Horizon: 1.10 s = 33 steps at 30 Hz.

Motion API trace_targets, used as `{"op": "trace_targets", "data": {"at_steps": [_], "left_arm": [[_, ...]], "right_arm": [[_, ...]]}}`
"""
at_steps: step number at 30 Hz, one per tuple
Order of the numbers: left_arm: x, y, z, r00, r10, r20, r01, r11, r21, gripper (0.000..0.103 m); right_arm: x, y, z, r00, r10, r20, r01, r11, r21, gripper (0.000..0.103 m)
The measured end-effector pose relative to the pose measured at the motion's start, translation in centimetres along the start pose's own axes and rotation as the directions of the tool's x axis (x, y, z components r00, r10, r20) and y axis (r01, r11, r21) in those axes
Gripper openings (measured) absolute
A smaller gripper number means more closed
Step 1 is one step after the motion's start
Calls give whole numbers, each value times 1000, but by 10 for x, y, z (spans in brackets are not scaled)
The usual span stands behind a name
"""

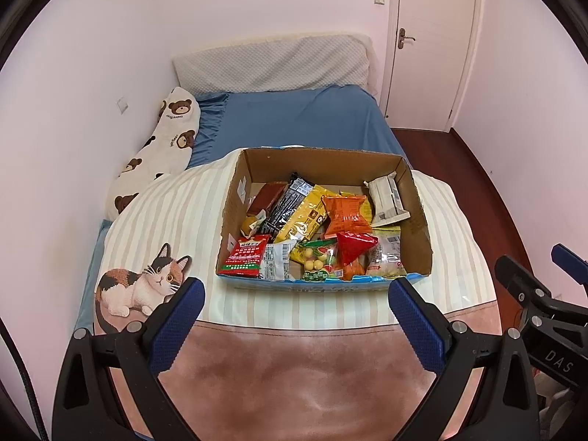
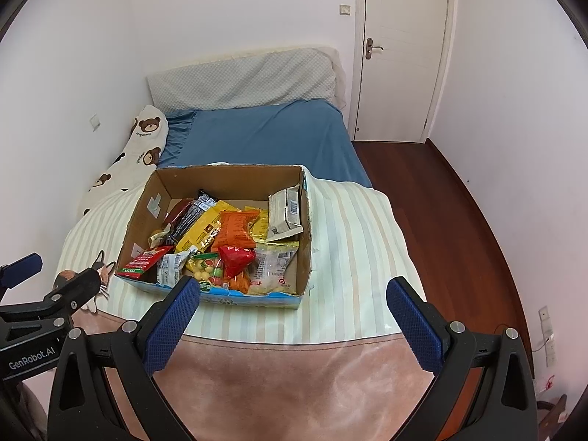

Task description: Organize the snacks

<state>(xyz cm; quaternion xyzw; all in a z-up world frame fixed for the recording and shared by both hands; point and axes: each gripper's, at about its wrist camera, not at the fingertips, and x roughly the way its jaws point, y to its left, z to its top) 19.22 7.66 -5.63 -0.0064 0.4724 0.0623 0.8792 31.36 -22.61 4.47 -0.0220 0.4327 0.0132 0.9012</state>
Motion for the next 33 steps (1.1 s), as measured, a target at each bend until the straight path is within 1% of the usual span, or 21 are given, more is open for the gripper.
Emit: {"op": "trace_targets", "data": {"at_steps": [15, 33], "left_arm": [[3, 4, -6, 1000, -9, -16, 8, 1000, -15, 102], [-2, 4, -5, 1000, -2, -2, 2, 1000, -19, 102]], "right_arm": [[-2, 0, -2, 1000, -5, 5, 5, 1000, 7, 103], [-9, -1, -3, 1000, -2, 12, 2, 1000, 9, 103]]}}
